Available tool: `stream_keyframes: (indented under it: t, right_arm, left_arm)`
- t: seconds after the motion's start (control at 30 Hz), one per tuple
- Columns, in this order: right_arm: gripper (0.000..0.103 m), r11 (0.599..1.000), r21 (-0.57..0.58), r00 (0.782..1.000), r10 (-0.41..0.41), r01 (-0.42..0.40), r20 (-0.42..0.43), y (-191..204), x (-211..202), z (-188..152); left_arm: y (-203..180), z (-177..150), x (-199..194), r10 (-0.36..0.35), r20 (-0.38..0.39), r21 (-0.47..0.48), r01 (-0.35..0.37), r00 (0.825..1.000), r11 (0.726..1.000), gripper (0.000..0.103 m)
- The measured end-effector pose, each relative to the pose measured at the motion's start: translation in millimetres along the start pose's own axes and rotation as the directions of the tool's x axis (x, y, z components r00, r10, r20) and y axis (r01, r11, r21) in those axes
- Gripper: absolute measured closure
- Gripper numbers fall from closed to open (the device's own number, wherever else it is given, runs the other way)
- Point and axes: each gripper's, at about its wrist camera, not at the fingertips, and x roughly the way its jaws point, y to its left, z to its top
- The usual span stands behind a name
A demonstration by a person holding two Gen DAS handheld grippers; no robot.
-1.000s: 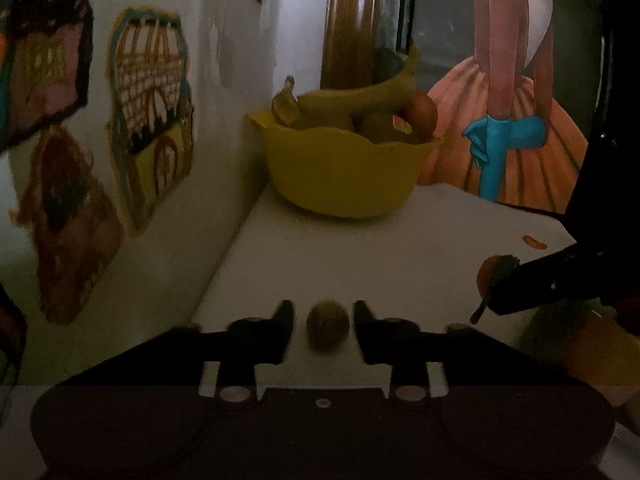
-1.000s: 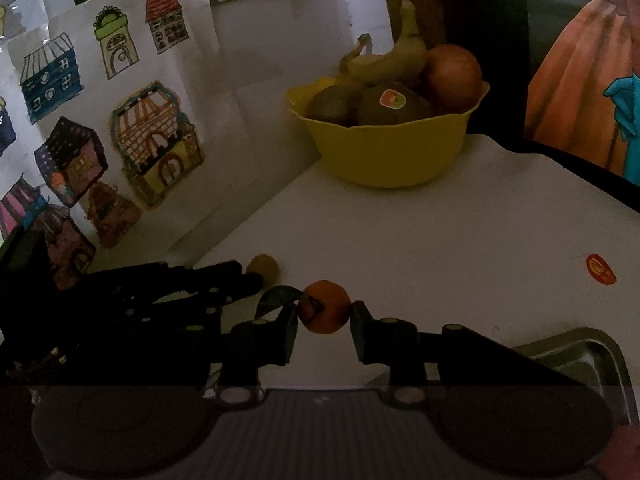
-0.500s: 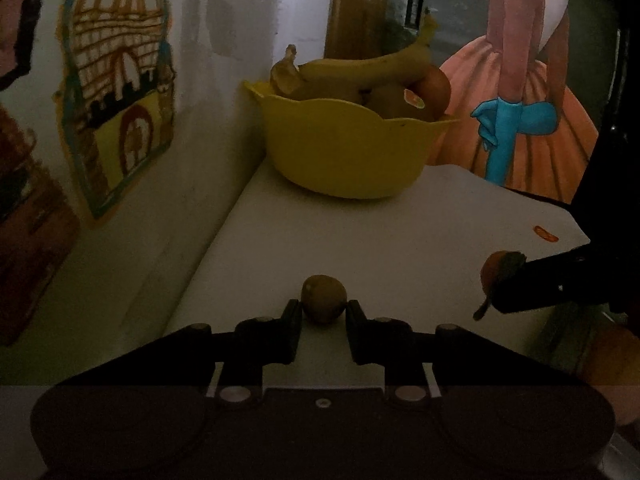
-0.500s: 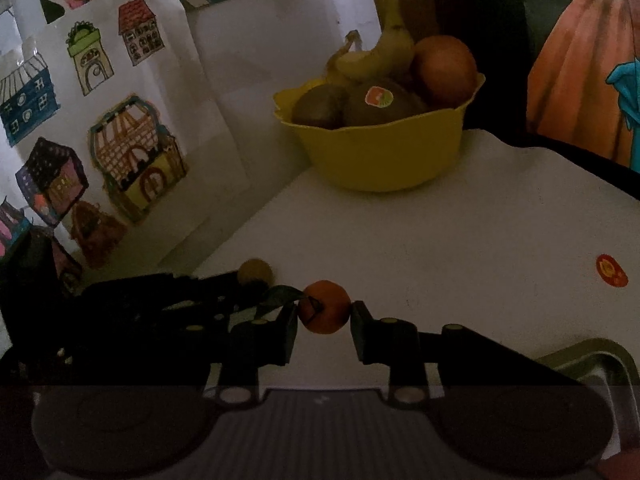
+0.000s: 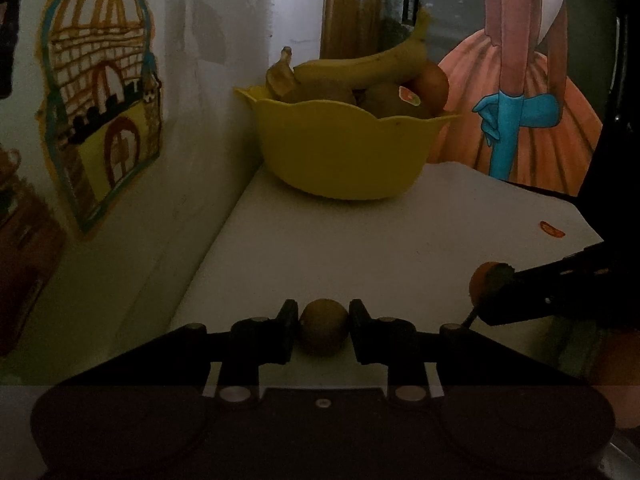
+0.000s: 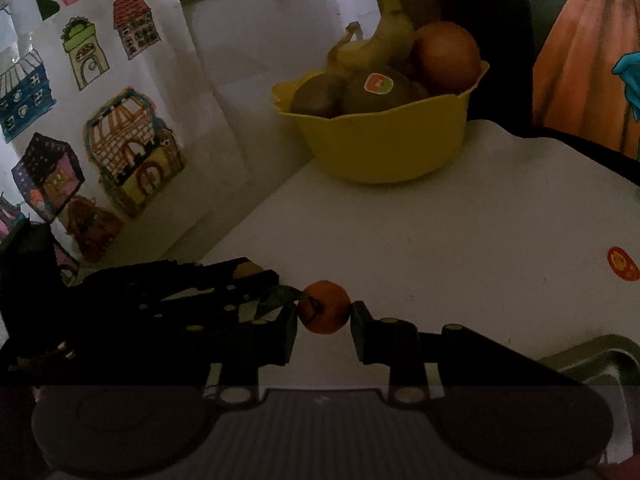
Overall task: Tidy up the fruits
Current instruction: 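Carry the tomato and brown fruit over the metal tray with both tools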
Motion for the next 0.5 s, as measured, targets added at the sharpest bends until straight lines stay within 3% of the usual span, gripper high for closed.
stream_keyframes:
  t: [0.23, 0.5]
  right_arm:
    - [0.070, 1.000, 0.010, 1.000, -0.017, 0.016, 0.021, -0.4, -26.3, -7.6]
    - [0.070, 0.998, 0.009, 0.995, -0.066, 0.066, 0.071, -0.9, -91.5, -25.8]
  left_arm:
    - [-19.1, -5.3, -27.9, -0.057, 0.006, -0.041, 0.057, 0.998, 0.998, 0.074]
    - [-73.2, 4.3, -77.4, -0.124, 0.067, 0.015, 0.123, 0.990, 0.992, 0.074]
